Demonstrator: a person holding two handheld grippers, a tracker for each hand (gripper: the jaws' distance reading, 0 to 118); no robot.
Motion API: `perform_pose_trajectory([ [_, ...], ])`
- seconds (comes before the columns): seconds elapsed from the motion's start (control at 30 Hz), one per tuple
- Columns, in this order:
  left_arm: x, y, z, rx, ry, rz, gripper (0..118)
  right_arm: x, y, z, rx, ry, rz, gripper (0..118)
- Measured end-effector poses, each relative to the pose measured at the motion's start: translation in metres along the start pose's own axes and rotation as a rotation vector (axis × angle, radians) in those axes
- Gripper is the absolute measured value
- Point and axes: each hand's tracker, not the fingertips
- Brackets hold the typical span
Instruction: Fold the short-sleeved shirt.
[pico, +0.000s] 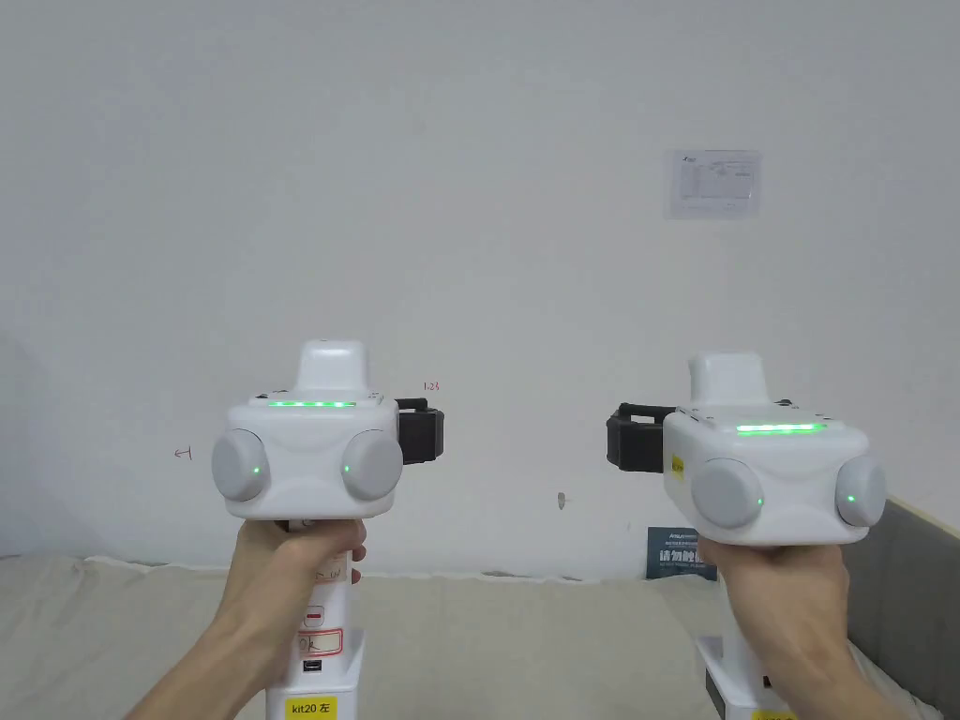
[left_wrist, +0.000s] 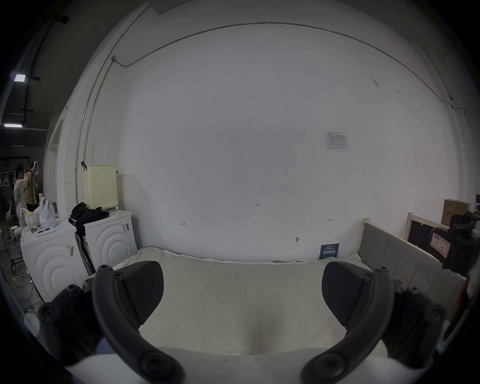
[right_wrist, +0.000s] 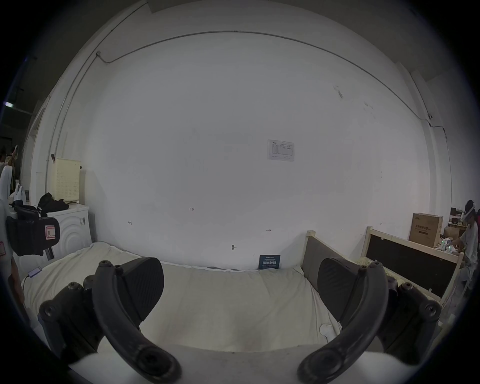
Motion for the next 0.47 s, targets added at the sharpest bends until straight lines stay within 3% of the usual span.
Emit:
perform_pose_trajectory([
  [0.47,0.0015,-0.0012,-0.0001,-0.024,-0.013,0.023,118,0.0083,-0.0024,0.0017,-0.008,-0.013,-0.006,118],
])
